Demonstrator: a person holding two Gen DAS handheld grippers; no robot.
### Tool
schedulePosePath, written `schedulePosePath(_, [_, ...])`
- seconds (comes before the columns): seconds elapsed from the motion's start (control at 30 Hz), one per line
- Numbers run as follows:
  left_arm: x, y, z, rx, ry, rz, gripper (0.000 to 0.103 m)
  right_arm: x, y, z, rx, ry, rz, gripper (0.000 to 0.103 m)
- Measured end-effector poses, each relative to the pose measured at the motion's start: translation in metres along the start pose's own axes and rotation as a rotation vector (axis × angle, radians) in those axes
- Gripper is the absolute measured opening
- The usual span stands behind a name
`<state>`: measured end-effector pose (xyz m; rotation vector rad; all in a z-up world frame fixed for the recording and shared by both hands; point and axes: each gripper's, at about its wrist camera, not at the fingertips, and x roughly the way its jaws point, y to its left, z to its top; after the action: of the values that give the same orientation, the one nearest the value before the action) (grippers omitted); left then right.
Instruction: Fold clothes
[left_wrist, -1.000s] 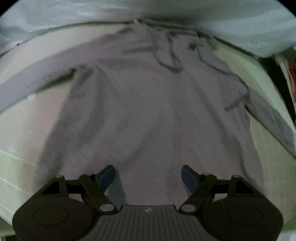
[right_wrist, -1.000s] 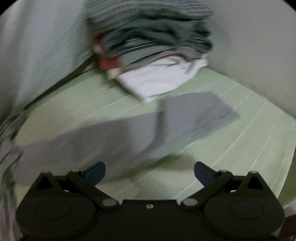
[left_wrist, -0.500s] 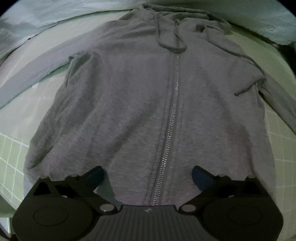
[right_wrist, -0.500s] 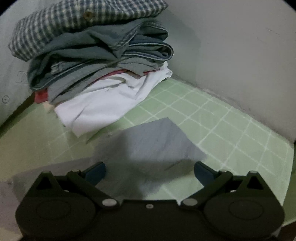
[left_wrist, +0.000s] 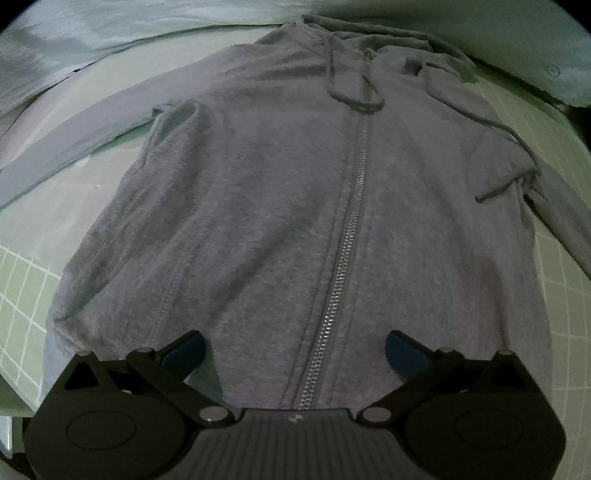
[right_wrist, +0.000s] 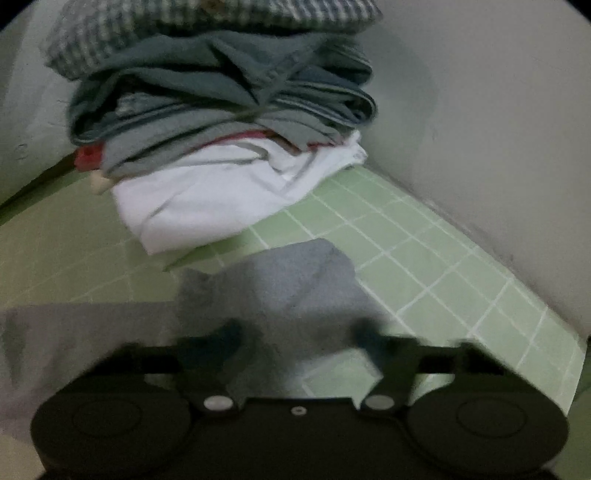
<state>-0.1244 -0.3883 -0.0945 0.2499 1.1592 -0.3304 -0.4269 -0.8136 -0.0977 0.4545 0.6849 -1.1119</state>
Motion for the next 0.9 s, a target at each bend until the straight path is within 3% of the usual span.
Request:
schedulePosePath(0.03, [0.000,0.000,0.000,-0.004,0.000,0.001,0.103,-0.003,0.001,0.002,-0.017,-0.003,0.017,0.018])
schedulePosePath(0.07, [0.000,-0.001,0.001,-0.008,0.000,0.002,0.103,-0.006,0.002,0.004,-0.034,-0.006,0.033,0.016])
schedulePosePath(0.2, [0.001,0.002,0.001,-0.006,0.000,-0.002,0.103,-0.040,0.001,0.022,-0.040,-0.116,0.060,0.012])
schedulePosePath(0.33, [0.001,0.004,0.000,-0.005,-0.010,-0.003,0.103,-0.137,-0.006,0.057,0.029,-0.434,0.079,0.012])
schedulePosePath(0.4, [0.001,0.004,-0.002,-0.007,-0.018,-0.003,0.103,-0.166,-0.007,0.060,0.043,-0.514,0.072,0.012])
schedulePosePath(0.47, [0.001,0.005,-0.003,-0.008,-0.028,-0.002,0.103,-0.154,-0.005,0.049,0.007,-0.456,0.039,0.012])
schedulePosePath(0.53, [0.001,0.005,-0.004,-0.007,-0.034,-0.003,0.103,-0.117,-0.002,0.028,-0.058,-0.304,-0.024,0.012])
schedulePosePath(0.6, [0.002,0.006,-0.003,-0.004,-0.035,-0.005,0.103,-0.098,-0.009,0.012,-0.021,-0.220,-0.020,0.012])
schedulePosePath(0.67, [0.002,0.006,-0.003,-0.003,-0.036,-0.006,0.103,-0.100,-0.014,0.008,0.011,-0.210,-0.016,0.012])
schedulePosePath(0.73, [0.003,0.007,-0.002,-0.003,-0.035,-0.006,0.103,-0.112,-0.014,0.012,0.007,-0.264,-0.025,0.012])
schedulePosePath(0.83, [0.003,0.008,0.001,-0.002,-0.028,-0.007,0.103,-0.107,-0.016,0.011,0.001,-0.249,-0.052,0.015])
schedulePosePath(0.9, [0.003,0.008,0.001,0.001,-0.025,-0.010,0.103,-0.088,-0.015,0.001,-0.034,-0.156,-0.092,0.018])
